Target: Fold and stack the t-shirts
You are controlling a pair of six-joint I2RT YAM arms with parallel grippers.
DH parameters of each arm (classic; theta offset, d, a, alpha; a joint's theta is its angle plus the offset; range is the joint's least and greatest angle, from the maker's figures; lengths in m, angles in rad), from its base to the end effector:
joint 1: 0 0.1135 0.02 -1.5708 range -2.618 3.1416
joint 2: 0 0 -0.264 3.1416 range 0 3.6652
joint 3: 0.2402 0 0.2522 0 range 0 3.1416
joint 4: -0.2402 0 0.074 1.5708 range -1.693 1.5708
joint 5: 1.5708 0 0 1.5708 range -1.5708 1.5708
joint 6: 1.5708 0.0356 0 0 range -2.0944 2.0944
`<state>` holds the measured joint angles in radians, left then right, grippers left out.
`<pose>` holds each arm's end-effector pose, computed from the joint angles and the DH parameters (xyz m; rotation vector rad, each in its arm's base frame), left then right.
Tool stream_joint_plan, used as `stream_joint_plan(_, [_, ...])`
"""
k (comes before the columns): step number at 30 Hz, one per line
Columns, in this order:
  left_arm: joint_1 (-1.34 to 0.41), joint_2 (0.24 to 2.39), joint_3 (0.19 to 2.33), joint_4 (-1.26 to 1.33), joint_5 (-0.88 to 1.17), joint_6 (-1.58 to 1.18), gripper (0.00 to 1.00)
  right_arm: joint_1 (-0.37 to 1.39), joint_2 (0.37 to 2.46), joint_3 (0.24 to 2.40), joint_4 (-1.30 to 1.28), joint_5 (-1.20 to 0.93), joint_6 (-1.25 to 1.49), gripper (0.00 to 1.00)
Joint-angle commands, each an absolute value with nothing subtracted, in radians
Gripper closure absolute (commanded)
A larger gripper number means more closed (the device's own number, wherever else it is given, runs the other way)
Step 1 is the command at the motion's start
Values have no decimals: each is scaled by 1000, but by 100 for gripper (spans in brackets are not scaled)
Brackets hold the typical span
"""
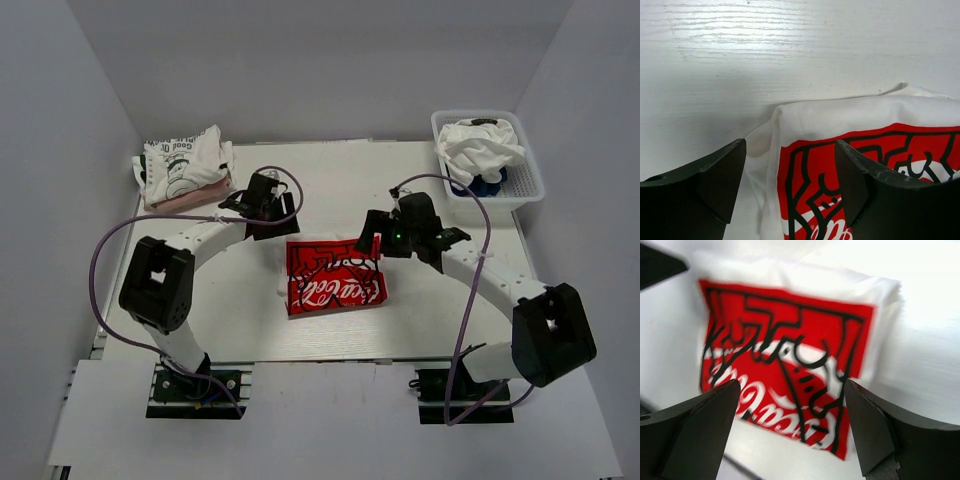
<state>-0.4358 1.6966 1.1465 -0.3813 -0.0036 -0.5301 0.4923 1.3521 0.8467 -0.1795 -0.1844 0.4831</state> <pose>0.3252 -0.1513 0.2106 -0.1215 2.5436 -0.3875 0.2529 0.1431 0.2362 -0.1136 2.3434 0.7125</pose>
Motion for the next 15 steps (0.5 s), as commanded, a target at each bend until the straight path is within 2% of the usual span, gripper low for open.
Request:
stream_joint_plan(1, [-446,1726,1192,-402,11,-506,19,474,1394,914,-268,38,498,10])
stream_joint_plan(5, [-456,1778,1183,-367,20,-506,27,457,1466,942,-232,133,505,10])
stream_joint_plan(7, [-456,1807,1201,-367,20,-506,37,448,1526,956,-203,130,493,10])
stream_joint_plan(11, [-456,1858,1242,-367,63,-506,55,430,1615,999,-144,42,483,19])
stream_joint_plan(13, [-456,1868,1252,-357,63,-506,63,425,1658,1006,-106,11,486,33])
stream_joint_plan(14, [-456,1868,1252,-357,63,-517,71,423,1667,1028,-89,11,482,48])
stream_joint_plan(15, [-456,1868,1252,-357,54,-517,77,422,1680,1035,-94,-41,483,56])
